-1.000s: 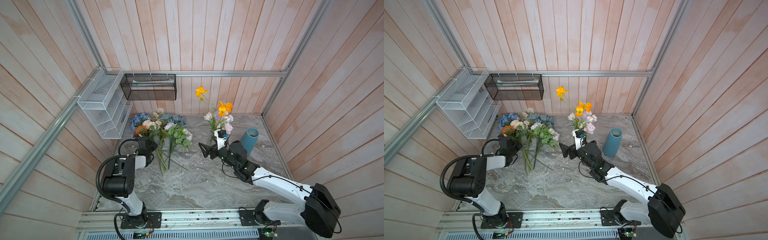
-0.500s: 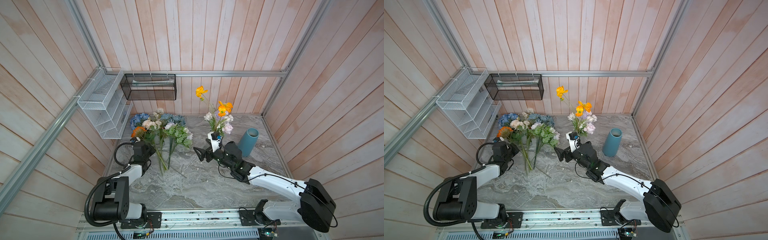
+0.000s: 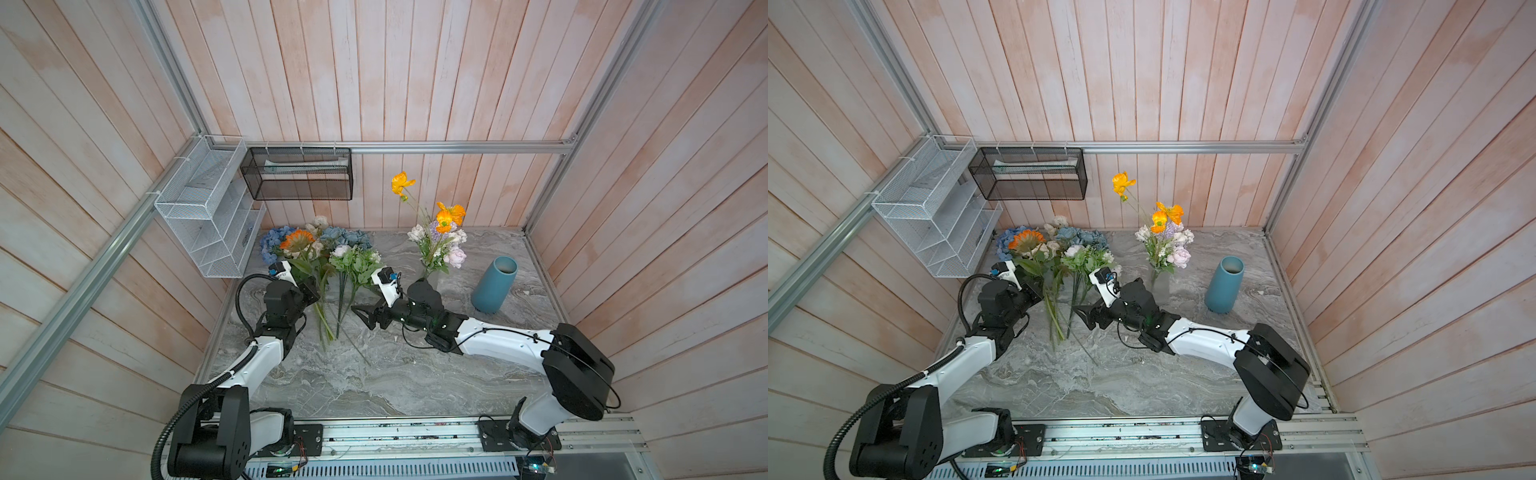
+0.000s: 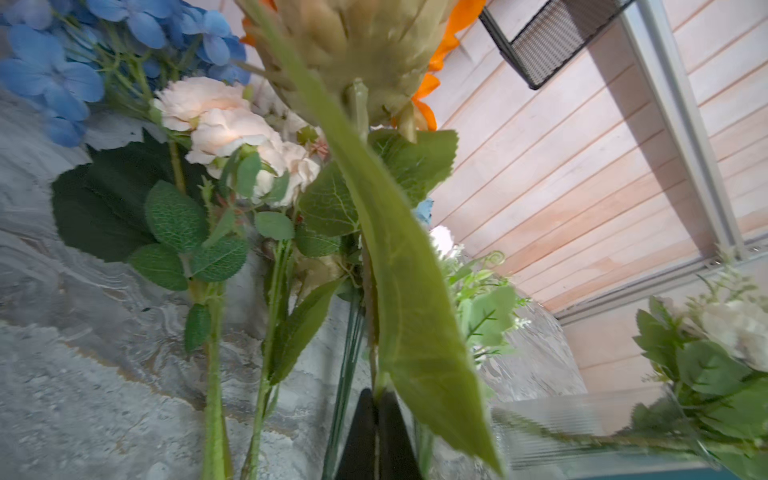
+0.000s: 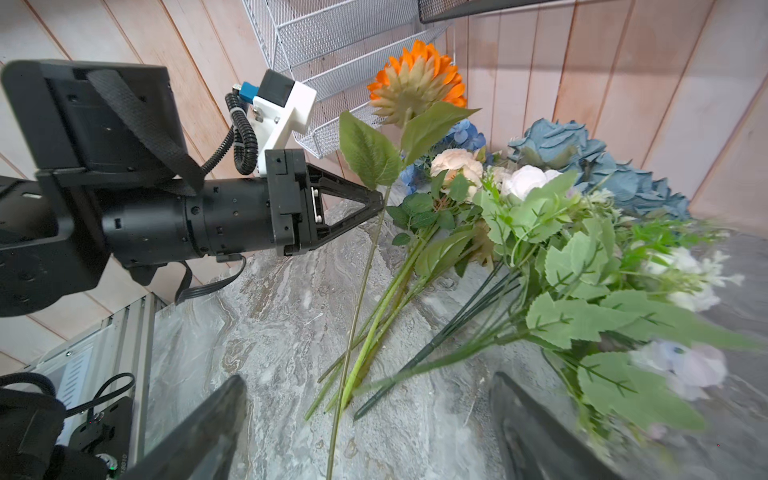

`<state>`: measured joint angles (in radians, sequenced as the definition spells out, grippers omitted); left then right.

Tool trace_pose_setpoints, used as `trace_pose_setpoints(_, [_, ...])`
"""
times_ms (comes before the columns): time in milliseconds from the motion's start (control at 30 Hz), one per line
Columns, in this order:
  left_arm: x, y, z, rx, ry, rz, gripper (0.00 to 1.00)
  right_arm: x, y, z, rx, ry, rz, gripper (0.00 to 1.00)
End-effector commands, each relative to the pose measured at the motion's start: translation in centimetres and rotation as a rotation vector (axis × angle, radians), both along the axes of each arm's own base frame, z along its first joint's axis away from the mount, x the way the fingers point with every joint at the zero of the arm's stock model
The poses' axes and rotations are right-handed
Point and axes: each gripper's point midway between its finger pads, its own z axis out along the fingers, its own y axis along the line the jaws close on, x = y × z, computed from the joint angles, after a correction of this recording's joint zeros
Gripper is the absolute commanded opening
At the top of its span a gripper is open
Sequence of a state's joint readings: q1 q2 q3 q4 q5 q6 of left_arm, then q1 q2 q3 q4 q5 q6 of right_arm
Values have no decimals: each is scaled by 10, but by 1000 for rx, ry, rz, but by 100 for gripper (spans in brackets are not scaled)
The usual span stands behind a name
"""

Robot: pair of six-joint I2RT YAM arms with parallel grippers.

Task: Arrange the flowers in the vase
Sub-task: 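Reach the right gripper to the gerbera stem beside the left gripper and close on it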

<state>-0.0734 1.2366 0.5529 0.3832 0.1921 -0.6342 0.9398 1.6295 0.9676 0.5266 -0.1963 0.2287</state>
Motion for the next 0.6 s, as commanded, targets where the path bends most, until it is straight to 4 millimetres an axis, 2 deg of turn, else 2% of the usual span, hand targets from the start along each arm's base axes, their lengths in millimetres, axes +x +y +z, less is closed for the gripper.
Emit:
trace_pose_setpoints(0, [0, -16, 40, 20, -127, -82, 0, -4, 21, 11, 52, 5, 66, 88])
trace_pose_setpoints(100, [-4, -22, 49, 51, -164, -105, 0, 1, 34, 2, 48, 18, 83, 87])
trace_pose_setpoints(300, [-9, -28, 44, 65, -164, -130, 0, 16, 58, -24, -2, 49, 94, 82])
trace_pose_setpoints(567, [-15, -38, 42, 41, -176, -151, 0, 24, 73, -45, -8, 115, 95, 79])
